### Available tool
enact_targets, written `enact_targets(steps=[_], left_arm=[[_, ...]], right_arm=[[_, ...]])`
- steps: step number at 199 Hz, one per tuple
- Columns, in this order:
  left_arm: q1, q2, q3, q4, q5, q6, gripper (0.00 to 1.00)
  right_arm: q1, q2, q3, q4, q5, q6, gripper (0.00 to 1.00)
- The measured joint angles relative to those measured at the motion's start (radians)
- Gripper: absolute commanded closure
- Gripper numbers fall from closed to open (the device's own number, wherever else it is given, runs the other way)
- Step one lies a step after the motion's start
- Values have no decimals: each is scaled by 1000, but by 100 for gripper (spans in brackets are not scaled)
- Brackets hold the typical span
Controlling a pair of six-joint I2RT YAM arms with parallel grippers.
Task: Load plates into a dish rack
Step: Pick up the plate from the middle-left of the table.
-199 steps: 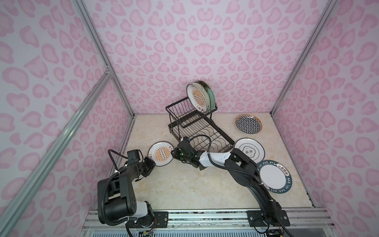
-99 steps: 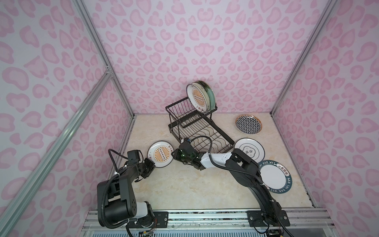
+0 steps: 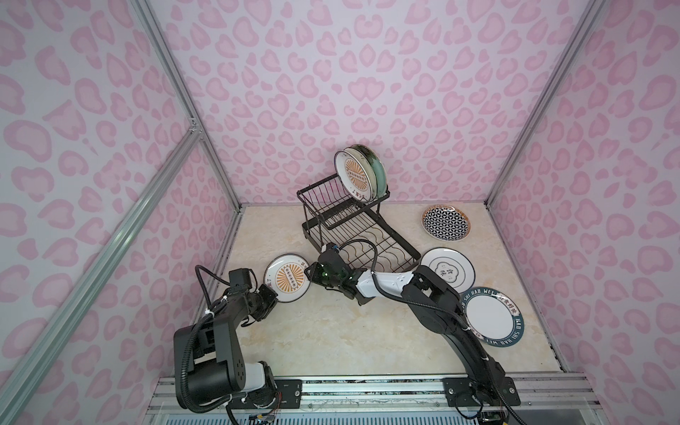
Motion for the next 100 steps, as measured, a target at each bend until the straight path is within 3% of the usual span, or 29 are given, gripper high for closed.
enact_targets(steps=[100], left_arm=[[0, 14, 13, -15, 3, 13, 86]], right_arm=[[11, 41, 42, 27, 5, -29, 67]])
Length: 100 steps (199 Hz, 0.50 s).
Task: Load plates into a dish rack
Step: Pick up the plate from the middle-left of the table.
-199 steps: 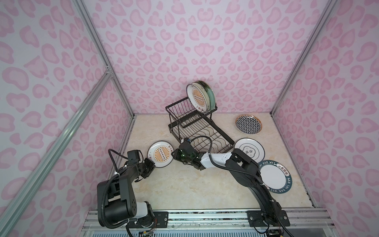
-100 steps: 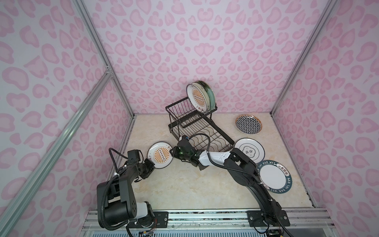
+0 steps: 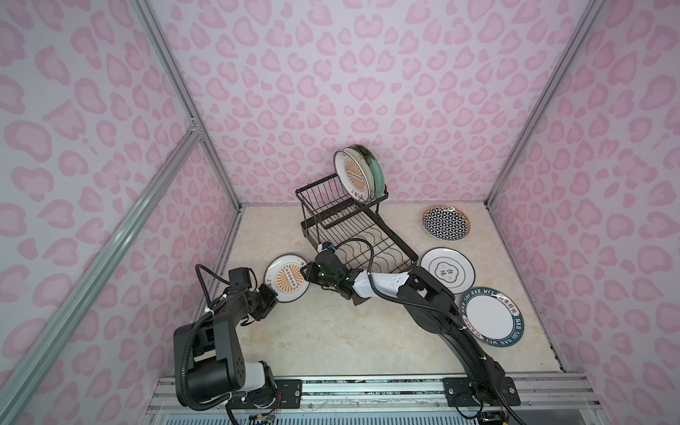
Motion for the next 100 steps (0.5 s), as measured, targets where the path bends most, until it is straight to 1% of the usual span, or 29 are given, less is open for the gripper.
enact_targets(steps=[18, 40, 71, 100], left_arm=[[0, 1, 1, 0, 2, 3, 86], [0, 1, 1, 1, 2, 3, 86], [0, 1, 1, 1, 2, 3, 86], [0, 0, 1, 1, 2, 3, 86]], right_arm=[[5, 1, 3, -8, -8, -4, 69], [18, 14, 2, -74, -55, 2, 70], [25, 11, 2, -90, -77, 0, 71], [24, 10, 5, -103, -82, -6, 77]])
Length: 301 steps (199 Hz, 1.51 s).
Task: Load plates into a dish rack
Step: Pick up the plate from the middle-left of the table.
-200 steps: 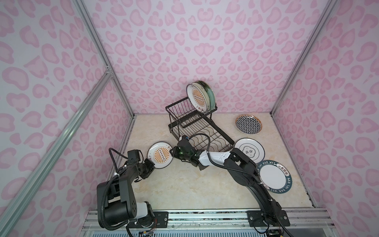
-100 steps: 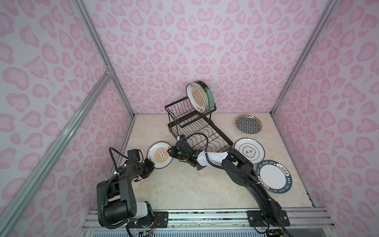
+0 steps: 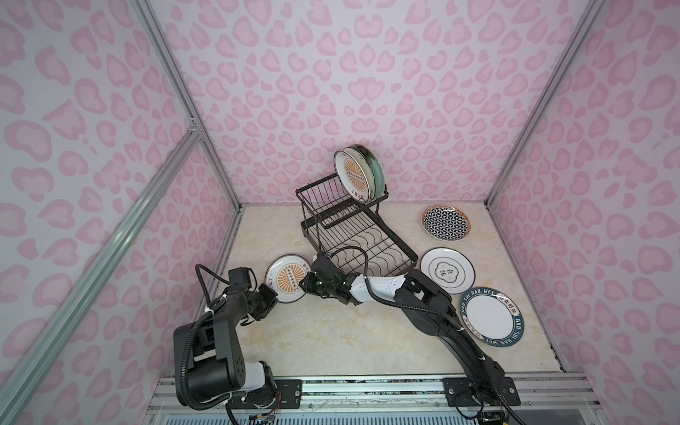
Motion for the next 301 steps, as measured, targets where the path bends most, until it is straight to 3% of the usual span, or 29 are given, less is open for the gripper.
enact_targets(steps=[41, 103, 130, 155, 179, 214, 301], left_arm=[[0, -3, -2, 2, -1, 0, 86], [2, -10, -1, 9, -18, 0, 86], [1, -14, 4, -6, -18, 0, 86], [1, -35, 10, -38, -13, 0, 79], [1, -86, 31, -69, -7, -1, 72], [1, -174, 81, -134, -14, -1, 70], [0, -428, 149, -289, -156, -26, 66]], right_arm=[[0, 5, 16, -12, -2, -9, 79], [-1, 17, 35, 64, -21, -6, 100], [-1, 11, 29, 69, -20, -7, 100], [-1, -5, 17, 57, -12, -10, 100], [0, -32, -5, 40, 9, -26, 100], [0, -81, -51, 19, 43, -56, 100], [21, -338, -311, -8, 45, -175, 100]])
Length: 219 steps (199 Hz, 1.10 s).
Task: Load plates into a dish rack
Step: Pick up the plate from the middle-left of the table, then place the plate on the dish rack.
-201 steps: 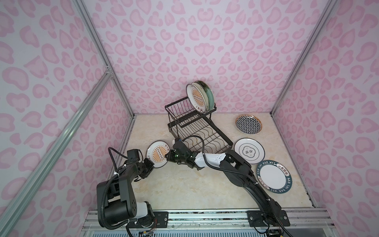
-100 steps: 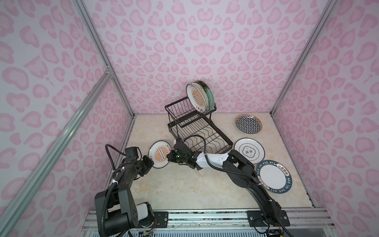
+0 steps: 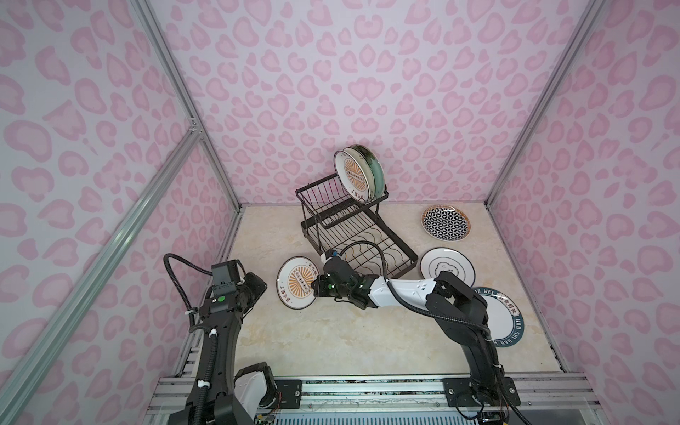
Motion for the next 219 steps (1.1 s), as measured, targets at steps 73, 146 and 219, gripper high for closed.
enact_targets(steps=[73, 146, 219], left_arm=[[0, -47, 14, -35, -36, -12, 66], [0, -48, 12, -38, -34, -19, 66], [0, -75, 1, -39, -13, -30, 66]], right_arm=[[-24, -261, -69, -131, -91, -222, 100], [-111, -425, 60, -329, -172, -377, 100], [-247, -418, 302, -371, -146, -446, 100]])
